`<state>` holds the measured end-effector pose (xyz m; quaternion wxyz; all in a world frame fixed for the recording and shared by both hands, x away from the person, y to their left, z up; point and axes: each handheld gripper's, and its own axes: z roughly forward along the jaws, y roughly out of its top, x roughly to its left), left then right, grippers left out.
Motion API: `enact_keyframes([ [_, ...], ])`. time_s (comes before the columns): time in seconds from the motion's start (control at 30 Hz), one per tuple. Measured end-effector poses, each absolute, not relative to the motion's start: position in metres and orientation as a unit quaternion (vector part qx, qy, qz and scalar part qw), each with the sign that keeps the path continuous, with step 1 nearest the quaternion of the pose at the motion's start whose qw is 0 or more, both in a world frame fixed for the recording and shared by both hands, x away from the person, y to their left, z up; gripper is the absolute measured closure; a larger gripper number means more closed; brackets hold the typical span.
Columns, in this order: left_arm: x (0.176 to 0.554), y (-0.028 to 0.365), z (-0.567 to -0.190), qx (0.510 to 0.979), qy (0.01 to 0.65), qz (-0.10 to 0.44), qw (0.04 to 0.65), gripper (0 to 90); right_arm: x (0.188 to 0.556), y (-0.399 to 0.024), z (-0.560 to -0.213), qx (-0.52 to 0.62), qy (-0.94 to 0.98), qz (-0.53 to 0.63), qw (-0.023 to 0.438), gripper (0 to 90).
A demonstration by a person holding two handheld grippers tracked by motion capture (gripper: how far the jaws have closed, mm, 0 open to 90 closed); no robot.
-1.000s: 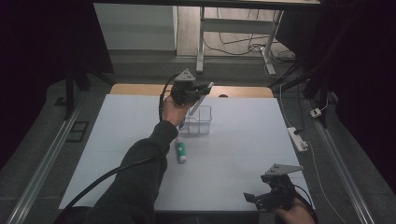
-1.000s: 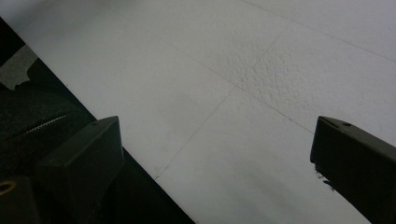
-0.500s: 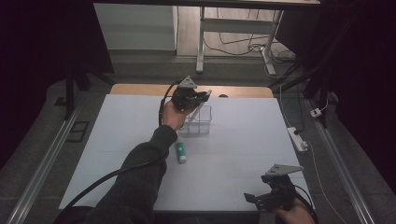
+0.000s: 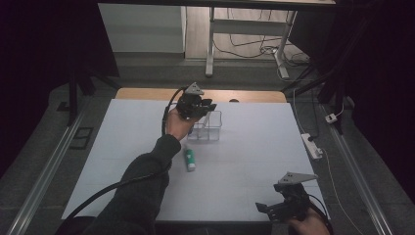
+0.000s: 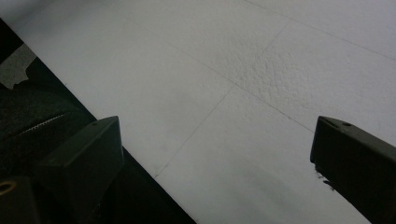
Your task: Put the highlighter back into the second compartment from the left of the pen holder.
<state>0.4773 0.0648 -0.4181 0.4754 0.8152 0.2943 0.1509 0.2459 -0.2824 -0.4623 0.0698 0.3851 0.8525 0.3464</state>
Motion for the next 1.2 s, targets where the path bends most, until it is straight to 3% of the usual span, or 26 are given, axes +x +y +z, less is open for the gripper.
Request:
enact_keyframes([
  [0.13,0.472,0.070,-0.409,0.814,0.307,0.131,0.476,60.2,0.246,-0.282,-0.462,0.385,0.853,0.346,0.069,2.2],
  [0.7,0.436,0.100,-0.397,0.823,0.319,0.112,0.456,18.6,0.247,-0.282,-0.463,0.385,0.853,0.345,0.067,2.2],
  [1.2,0.373,0.154,-0.413,0.812,0.337,0.072,0.471,1.1,0.247,-0.282,-0.462,0.387,0.852,0.347,0.062,3.6],
])
